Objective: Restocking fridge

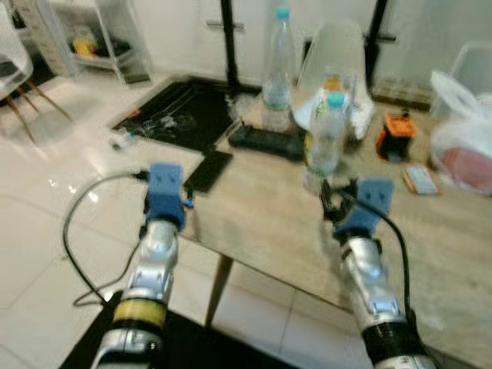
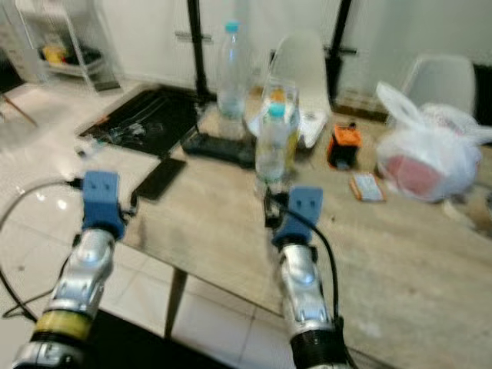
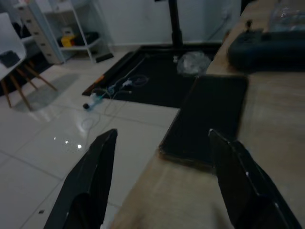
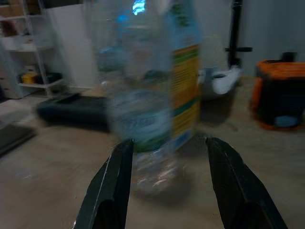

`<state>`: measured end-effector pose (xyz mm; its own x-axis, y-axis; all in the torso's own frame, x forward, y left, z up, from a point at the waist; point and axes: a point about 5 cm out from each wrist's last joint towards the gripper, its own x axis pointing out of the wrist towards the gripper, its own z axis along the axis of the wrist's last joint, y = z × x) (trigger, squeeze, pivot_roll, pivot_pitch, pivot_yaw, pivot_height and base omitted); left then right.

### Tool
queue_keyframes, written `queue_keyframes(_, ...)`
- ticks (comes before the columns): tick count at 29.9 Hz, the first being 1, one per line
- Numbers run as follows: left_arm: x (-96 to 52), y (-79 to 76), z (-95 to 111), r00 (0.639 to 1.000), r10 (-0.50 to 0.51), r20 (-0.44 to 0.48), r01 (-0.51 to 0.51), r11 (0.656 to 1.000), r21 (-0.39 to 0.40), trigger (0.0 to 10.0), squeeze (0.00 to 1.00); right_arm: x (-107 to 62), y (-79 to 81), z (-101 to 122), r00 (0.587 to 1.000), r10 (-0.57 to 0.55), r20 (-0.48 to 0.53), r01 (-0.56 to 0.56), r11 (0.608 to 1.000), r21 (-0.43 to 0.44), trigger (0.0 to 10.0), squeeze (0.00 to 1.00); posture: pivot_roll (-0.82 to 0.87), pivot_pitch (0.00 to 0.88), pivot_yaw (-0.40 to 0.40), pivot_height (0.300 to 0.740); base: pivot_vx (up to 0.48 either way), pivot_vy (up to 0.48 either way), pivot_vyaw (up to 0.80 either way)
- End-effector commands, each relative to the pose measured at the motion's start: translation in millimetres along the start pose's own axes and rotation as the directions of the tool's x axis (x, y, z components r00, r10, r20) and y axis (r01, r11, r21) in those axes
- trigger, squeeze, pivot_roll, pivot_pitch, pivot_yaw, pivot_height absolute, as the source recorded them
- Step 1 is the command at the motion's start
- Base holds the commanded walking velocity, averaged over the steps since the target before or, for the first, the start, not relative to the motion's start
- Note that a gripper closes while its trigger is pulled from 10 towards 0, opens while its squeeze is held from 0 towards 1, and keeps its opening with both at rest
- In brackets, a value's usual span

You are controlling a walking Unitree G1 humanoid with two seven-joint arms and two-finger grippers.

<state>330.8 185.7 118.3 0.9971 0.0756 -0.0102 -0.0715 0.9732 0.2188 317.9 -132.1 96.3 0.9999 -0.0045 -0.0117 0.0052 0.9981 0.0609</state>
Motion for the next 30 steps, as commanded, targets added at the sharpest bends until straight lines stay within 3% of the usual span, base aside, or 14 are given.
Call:
queue_keyframes(1,-1.6,-0.6,2.4,1.000,-0.022,0.022,0.022,1.000,0.010,10.0,0.00,-0.4,3.3,-0.9,1.000,0.003,-0.003,-0.003,1.000,0.015,10.0,0.00,0.04,0.000,0.000,0.740,0.000,-0.465,0.00)
queue_keyframes(8,-4.5,-8.9,3.3,0.996,-0.087,0.025,0.087,0.996,-0.024,10.0,0.00,-0.8,2.3,-1.6,1.000,-0.005,-0.009,0.005,0.999,0.052,10.0,0.00,0.04,0.000,0.000,0.740,0.000,-0.231,-0.06)
queue_keyframes(20,-4.2,-8.1,1.4,0.996,-0.090,0.009,0.091,0.995,-0.032,10.0,0.00,-0.3,2.3,-1.8,1.000,-0.003,-0.014,0.004,0.998,0.060,10.0,0.00,0.04,0.000,-0.001,0.740,0.000,0.000,-0.77)
queue_keyframes(30,-2.9,-2.3,-0.2,0.999,-0.052,-0.007,0.052,0.998,-0.028,10.0,0.00,-0.2,3.3,-1.9,1.000,0.001,-0.014,0.000,0.999,0.049,10.0,0.00,0.04,0.000,-0.002,0.740,0.000,0.000,0.00)
